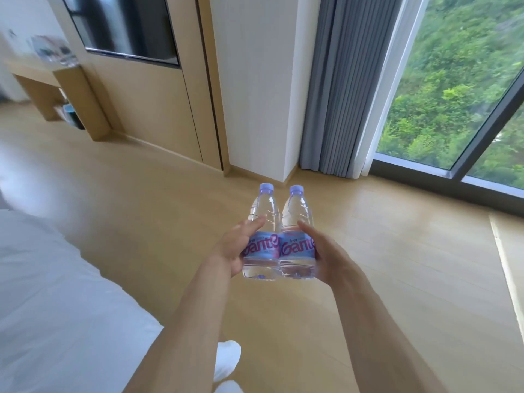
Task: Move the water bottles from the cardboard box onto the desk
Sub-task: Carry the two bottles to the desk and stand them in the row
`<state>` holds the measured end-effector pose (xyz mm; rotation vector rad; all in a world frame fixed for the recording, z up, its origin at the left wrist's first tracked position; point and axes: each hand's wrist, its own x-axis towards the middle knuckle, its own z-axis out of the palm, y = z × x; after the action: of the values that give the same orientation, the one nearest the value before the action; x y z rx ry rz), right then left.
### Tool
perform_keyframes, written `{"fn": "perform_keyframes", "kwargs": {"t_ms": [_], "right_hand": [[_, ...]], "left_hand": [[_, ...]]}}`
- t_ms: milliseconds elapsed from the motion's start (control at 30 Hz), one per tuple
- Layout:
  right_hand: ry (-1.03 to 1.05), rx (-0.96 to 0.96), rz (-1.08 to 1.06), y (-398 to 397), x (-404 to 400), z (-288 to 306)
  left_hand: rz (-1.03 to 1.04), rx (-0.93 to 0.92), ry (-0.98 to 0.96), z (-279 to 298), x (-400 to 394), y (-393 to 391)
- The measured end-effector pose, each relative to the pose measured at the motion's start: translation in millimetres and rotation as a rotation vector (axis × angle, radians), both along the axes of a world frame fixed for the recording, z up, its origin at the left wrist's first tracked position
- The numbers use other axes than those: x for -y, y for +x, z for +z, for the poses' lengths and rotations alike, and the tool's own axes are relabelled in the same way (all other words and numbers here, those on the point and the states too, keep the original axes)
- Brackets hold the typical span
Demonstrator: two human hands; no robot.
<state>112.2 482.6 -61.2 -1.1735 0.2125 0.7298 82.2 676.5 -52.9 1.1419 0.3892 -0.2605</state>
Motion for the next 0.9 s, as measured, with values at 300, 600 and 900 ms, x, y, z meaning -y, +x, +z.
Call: {"fn": "perform_keyframes", "kwargs": {"t_ms": [300,600,900], "right_hand": [[-0.096,0.029,0.023,119.4,-49.2,-3.3],[-0.12,0.11,0.14,259.6,-165.0,4.5],[-0.08,0.079,0.286,353.2,-288.5,8.0]], "left_hand": [[0.068,0.019,0.006,-8.3,-45.8,105.3],[0.195,0.045,0.02,1.2,-155.2,226.4],[0.302,0.051,0.035,5.5,-270.8,292.3]]}}
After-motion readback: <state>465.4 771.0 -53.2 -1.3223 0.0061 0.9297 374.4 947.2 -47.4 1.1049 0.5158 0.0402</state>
